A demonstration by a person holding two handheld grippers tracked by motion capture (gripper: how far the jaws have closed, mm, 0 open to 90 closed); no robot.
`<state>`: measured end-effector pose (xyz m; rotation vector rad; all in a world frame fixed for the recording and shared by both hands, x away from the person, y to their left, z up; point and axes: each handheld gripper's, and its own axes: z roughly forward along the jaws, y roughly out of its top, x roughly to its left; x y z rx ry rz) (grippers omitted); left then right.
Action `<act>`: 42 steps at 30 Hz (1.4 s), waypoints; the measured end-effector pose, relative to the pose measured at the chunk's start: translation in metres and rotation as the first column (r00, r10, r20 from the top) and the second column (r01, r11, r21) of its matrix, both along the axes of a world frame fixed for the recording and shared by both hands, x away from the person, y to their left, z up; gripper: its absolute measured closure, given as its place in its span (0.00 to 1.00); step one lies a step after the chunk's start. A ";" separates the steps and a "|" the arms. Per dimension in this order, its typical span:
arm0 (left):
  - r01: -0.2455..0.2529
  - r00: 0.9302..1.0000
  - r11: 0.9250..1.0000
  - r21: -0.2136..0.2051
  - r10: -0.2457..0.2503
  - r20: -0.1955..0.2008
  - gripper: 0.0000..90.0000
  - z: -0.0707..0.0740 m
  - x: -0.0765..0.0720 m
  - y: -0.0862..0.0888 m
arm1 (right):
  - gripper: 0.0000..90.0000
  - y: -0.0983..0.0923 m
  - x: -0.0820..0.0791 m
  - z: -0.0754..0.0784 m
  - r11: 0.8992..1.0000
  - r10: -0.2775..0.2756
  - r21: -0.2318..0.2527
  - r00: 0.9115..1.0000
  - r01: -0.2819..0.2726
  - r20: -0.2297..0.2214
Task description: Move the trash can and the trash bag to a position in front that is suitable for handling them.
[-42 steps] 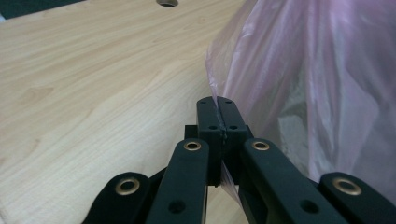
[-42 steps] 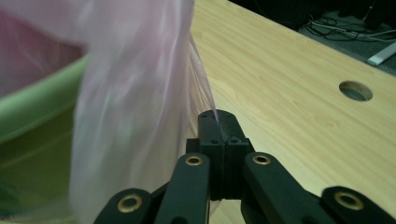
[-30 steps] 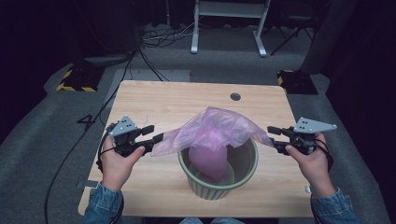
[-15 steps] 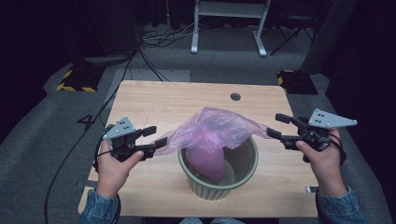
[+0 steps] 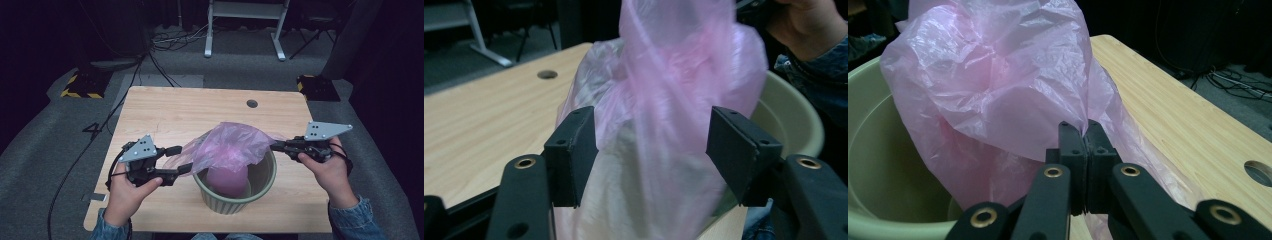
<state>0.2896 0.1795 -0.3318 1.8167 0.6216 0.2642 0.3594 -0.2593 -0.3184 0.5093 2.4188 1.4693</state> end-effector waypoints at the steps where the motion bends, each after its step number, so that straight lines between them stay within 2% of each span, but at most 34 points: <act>1: -0.007 1.000 1.000 0.008 0.007 0.011 0.41 0.001 -0.005 0.001 | 0.99 0.000 -0.002 0.000 1.000 -0.002 0.002 1.000 0.002 0.004; 5: 0.020 1.000 0.999 0.045 -0.020 0.000 0.40 -0.006 -0.014 -0.004 | 0.99 0.001 -0.009 0.001 1.000 0.000 -0.002 1.000 0.000 0.019; 7: 0.025 1.000 0.997 0.073 -0.025 -0.008 0.40 -0.010 -0.012 -0.010 | 0.99 0.002 -0.011 -0.001 1.000 0.007 0.001 1.000 -0.007 0.018; 10: 0.025 1.000 0.996 0.083 -0.024 -0.017 0.46 -0.014 -0.006 -0.015 | 0.98 0.004 -0.014 -0.003 0.999 0.031 0.011 0.999 -0.031 0.008; 12: 0.028 0.999 0.996 0.081 -0.027 -0.019 0.55 -0.014 -0.004 -0.016 | 0.98 0.005 -0.015 -0.003 0.999 0.043 0.019 0.999 -0.043 0.008; 13: 0.027 1.000 0.997 0.078 -0.026 -0.008 0.61 -0.015 -0.003 -0.015 | 0.98 0.005 -0.016 -0.003 0.998 0.052 0.023 0.999 -0.052 0.008; 15: 0.026 1.000 0.997 0.078 -0.025 -0.017 0.81 -0.016 -0.001 -0.013 | 0.99 0.005 -0.019 -0.004 0.998 0.065 0.027 0.998 -0.065 0.009; 17: 0.019 1.000 0.998 0.059 -0.019 -0.004 0.99 -0.017 -0.001 -0.008 | 1.00 0.003 -0.022 -0.006 0.997 0.079 0.024 0.997 -0.079 0.009; 20: -0.013 1.000 0.998 0.057 0.013 0.009 1.00 -0.017 -0.002 -0.001 | 1.00 -0.003 -0.027 -0.008 0.996 0.087 0.016 0.996 -0.087 0.007; 25: -0.032 0.998 0.998 0.044 0.030 0.051 1.00 -0.017 -0.009 0.012 | 1.00 -0.023 -0.035 -0.011 0.998 0.062 0.013 0.998 -0.062 0.005; 29: 0.032 0.997 0.999 0.028 -0.034 0.074 1.00 -0.020 -0.017 0.018 | 1.00 -0.041 -0.044 -0.012 0.999 0.040 0.032 0.999 -0.041 0.011; 31: 0.075 0.992 0.997 0.030 -0.077 0.095 1.00 -0.022 -0.022 0.018 | 1.00 -0.047 -0.050 -0.014 0.997 0.055 0.062 0.998 -0.055 0.002; 34: 0.128 0.985 0.991 0.034 -0.131 0.108 1.00 -0.027 -0.030 0.018 | 1.00 -0.048 -0.060 -0.020 0.997 0.067 0.045 0.998 -0.067 0.005; 39: 0.202 0.977 0.979 0.009 -0.202 0.062 1.00 -0.046 -0.034 0.021 | 1.00 -0.051 -0.074 -0.040 0.995 0.087 0.047 0.995 -0.085 -0.042; 42: 0.251 0.967 0.968 0.010 -0.251 0.046 1.00 -0.052 -0.038 0.018 | 1.00 -0.052 -0.081 -0.049 0.994 0.104 0.049 0.992 -0.100 -0.067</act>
